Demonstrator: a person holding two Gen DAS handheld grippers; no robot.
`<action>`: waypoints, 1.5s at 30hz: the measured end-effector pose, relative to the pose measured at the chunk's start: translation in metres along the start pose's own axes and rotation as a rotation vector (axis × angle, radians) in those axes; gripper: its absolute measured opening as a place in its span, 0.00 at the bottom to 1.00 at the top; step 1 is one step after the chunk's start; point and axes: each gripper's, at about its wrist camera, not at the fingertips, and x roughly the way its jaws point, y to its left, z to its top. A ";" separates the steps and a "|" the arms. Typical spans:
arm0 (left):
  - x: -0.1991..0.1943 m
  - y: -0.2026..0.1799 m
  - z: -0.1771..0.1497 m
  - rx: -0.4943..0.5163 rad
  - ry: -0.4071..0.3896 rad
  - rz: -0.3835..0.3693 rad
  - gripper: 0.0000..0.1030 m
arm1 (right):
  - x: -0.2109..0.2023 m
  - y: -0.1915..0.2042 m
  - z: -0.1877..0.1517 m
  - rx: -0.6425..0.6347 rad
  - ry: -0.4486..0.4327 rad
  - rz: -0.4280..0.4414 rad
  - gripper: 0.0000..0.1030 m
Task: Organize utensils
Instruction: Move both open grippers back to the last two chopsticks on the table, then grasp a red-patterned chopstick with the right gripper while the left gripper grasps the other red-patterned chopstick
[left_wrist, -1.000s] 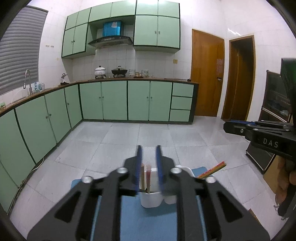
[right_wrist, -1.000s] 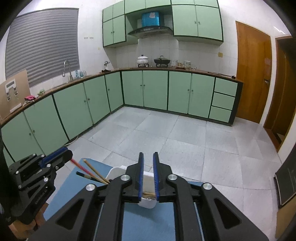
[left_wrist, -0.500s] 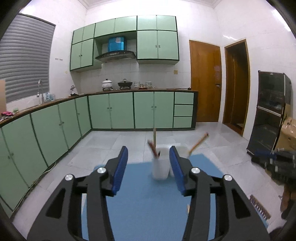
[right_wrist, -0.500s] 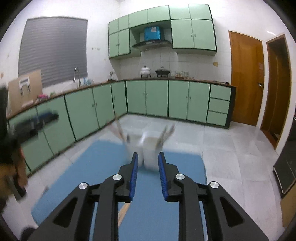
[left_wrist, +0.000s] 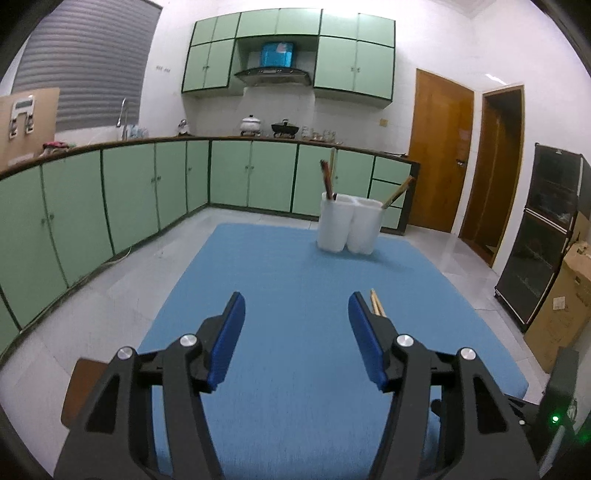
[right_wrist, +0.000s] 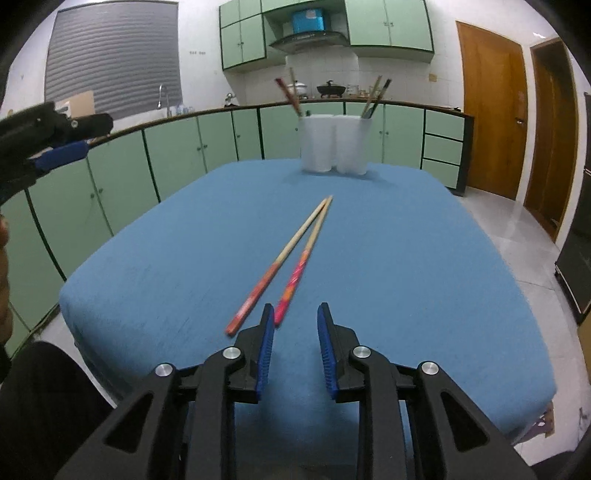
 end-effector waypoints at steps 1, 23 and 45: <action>-0.001 0.003 -0.002 -0.004 0.004 0.004 0.55 | 0.002 0.003 0.001 -0.008 0.002 -0.001 0.25; 0.009 -0.008 -0.027 -0.004 0.082 -0.017 0.55 | 0.019 -0.040 0.004 0.046 0.019 -0.120 0.06; 0.061 -0.103 -0.111 0.071 0.238 -0.037 0.54 | -0.010 -0.094 -0.007 0.074 0.006 -0.081 0.18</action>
